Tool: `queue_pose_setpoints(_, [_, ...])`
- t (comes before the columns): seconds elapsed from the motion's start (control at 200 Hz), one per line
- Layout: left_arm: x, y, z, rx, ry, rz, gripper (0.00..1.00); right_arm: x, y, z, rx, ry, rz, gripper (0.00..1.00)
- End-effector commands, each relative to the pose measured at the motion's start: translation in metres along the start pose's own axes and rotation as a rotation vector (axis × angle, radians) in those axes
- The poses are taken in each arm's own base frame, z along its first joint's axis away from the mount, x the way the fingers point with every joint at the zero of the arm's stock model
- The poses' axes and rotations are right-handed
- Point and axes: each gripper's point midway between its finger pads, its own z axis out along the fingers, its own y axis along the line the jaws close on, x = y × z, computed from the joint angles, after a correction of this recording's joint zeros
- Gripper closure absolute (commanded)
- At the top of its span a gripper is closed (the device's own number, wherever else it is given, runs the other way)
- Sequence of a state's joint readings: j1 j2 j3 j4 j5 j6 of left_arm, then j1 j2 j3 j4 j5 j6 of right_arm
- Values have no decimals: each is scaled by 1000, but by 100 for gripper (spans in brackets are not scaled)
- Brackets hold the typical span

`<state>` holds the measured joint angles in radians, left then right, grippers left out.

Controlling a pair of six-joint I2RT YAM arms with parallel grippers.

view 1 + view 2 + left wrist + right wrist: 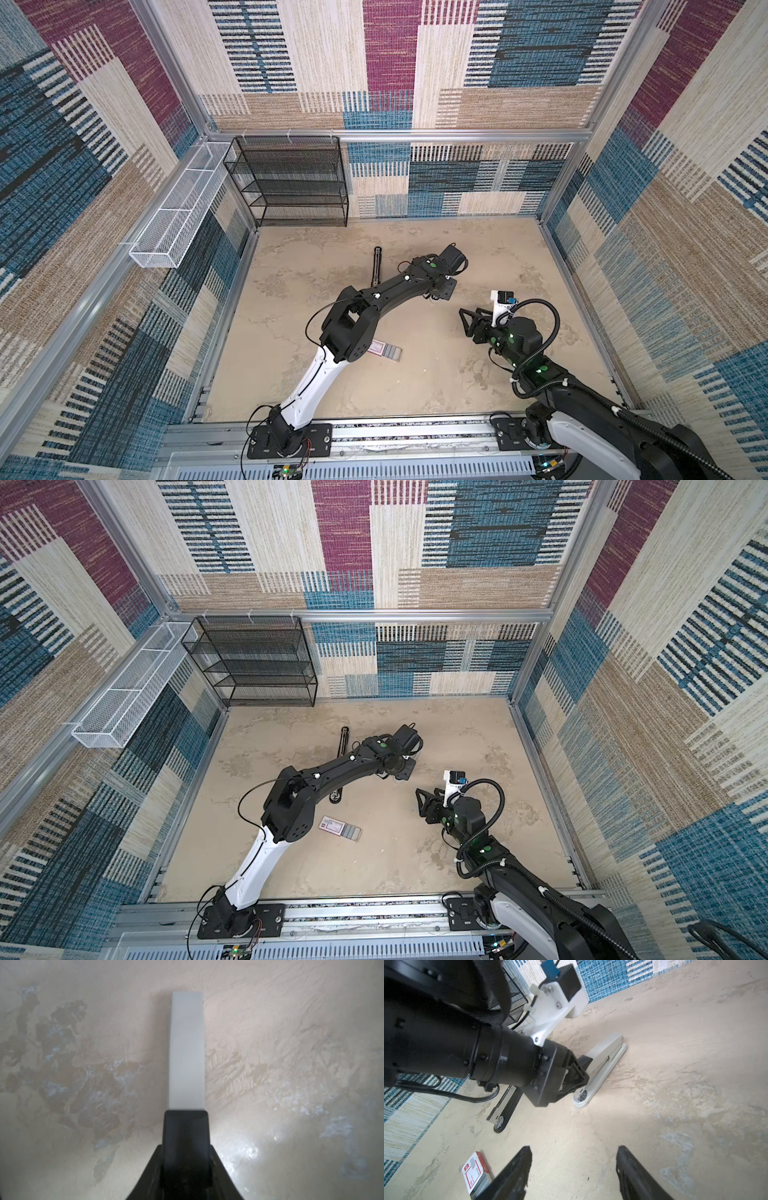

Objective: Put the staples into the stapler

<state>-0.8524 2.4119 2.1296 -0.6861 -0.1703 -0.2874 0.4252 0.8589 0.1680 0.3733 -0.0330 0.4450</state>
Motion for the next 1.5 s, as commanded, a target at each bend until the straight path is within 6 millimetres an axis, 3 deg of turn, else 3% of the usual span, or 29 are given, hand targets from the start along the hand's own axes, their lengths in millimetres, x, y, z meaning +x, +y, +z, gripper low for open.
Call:
queue_pose_setpoints(0.0, [0,-10,-4,60,29,-62,63,0,-4,0,21,-2,13,32])
queue_pose_setpoints(0.21, [-10,-21,-28,142,-6,-66,60,-1,-4,0,24,-3,9,32])
queue_pose_setpoints(0.491, [-9,2,-88,110,-123,-56,60,-8,10,-1,-20,23,-21,33])
queue_pose_setpoints(0.686, [26,23,-130,109,-173,-64,61,-4,29,7,-105,96,-38,40])
queue_pose_setpoints(0.881, [84,45,-156,103,-98,-92,63,3,49,8,-211,157,-57,47])
queue_pose_setpoints(1.057, [143,48,-155,134,103,-106,79,4,53,6,-229,167,-63,48])
queue_pose_setpoints(1.167, [173,42,-147,165,214,-146,81,8,53,6,-234,180,-63,48])
queue_pose_setpoints(1.297, [195,42,-139,159,281,-198,80,10,52,5,-236,181,-60,49])
queue_pose_setpoints(1.497, [213,43,-124,125,345,-211,80,17,48,3,-228,187,-51,49])
